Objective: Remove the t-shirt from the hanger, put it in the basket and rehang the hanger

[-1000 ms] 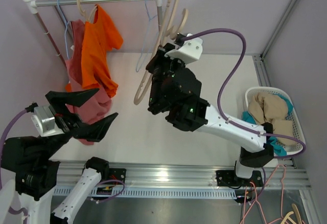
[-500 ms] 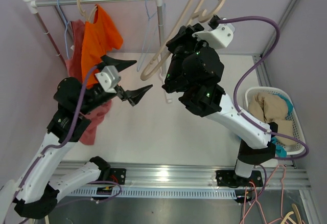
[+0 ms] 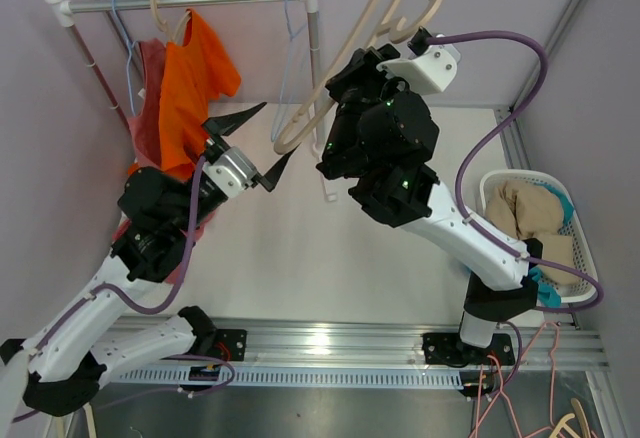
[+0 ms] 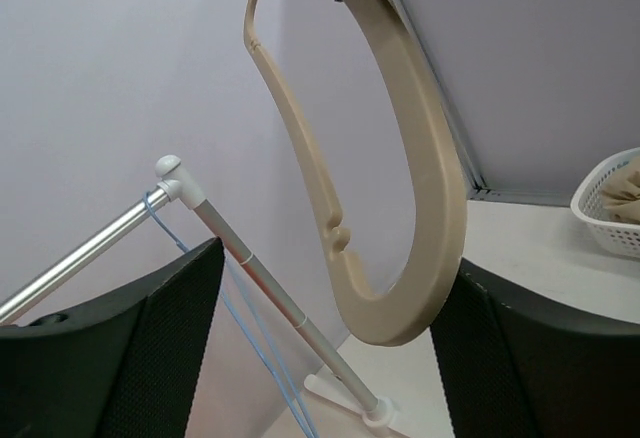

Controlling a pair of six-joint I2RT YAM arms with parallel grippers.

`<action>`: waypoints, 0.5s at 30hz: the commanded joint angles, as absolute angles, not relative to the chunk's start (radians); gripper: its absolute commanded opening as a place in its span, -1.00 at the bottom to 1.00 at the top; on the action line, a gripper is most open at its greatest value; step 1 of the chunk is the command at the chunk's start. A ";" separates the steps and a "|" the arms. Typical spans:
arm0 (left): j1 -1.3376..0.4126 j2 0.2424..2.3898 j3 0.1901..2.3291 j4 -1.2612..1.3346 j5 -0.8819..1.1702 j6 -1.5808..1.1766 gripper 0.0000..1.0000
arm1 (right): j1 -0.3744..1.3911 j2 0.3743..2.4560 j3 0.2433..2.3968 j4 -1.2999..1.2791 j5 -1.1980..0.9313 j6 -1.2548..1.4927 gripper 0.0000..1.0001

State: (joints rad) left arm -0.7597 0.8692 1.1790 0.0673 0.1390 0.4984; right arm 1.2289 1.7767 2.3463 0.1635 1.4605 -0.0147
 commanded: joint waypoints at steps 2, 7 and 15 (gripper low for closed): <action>-0.811 0.864 1.152 0.175 0.095 0.630 0.51 | 1.218 1.793 2.367 0.318 1.741 -0.108 -1.00; -0.880 0.871 1.118 0.241 0.040 0.742 0.17 | 1.207 1.816 2.410 0.371 1.756 -0.166 -1.00; -0.937 0.900 1.131 0.244 0.006 0.796 -0.57 | 1.206 1.815 2.399 0.380 1.758 -0.181 -1.00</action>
